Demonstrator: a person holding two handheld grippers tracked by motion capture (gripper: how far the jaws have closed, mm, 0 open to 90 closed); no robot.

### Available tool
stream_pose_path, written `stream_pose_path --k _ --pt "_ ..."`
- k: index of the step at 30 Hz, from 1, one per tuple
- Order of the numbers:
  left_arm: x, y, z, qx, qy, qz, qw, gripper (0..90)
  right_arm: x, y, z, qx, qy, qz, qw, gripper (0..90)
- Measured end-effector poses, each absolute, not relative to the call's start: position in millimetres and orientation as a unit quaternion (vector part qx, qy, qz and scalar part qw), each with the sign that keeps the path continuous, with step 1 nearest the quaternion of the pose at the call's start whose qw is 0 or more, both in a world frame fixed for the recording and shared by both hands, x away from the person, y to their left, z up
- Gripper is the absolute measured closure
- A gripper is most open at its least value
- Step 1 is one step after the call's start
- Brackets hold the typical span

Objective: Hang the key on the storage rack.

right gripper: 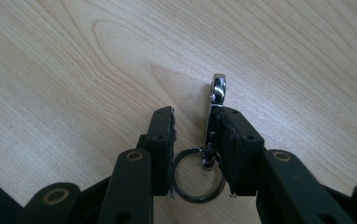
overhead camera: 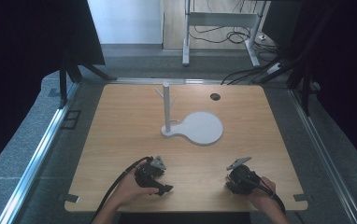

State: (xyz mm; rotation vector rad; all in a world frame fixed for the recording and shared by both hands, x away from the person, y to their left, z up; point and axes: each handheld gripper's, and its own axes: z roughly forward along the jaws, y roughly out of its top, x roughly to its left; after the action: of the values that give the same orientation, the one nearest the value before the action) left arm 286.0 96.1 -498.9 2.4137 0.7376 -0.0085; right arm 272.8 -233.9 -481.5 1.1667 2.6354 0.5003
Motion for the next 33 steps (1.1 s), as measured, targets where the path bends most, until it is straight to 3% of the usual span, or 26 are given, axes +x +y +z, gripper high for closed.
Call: stream_pose_path --k 13,21,26,33 --pt "285.8 95.6 -499.2 0.911 0.279 -0.002 0.305 27.6 277.0 -230.7 -481.4 0.394 0.897 0.168 0.108 67.6" --pt "285.9 95.2 -499.6 0.91 0.279 -0.001 0.307 27.6 275.8 -230.5 -481.3 0.394 0.898 0.167 0.107 75.0" --pt "285.7 94.4 -500.2 0.91 0.276 0.0 0.31 27.5 275.3 -233.7 -481.5 0.396 0.896 0.172 0.1 70.3" --pt "284.4 91.4 -501.5 0.909 0.271 0.007 0.315 27.1 273.0 -235.7 -481.7 0.399 0.895 0.175 0.098 79.3"
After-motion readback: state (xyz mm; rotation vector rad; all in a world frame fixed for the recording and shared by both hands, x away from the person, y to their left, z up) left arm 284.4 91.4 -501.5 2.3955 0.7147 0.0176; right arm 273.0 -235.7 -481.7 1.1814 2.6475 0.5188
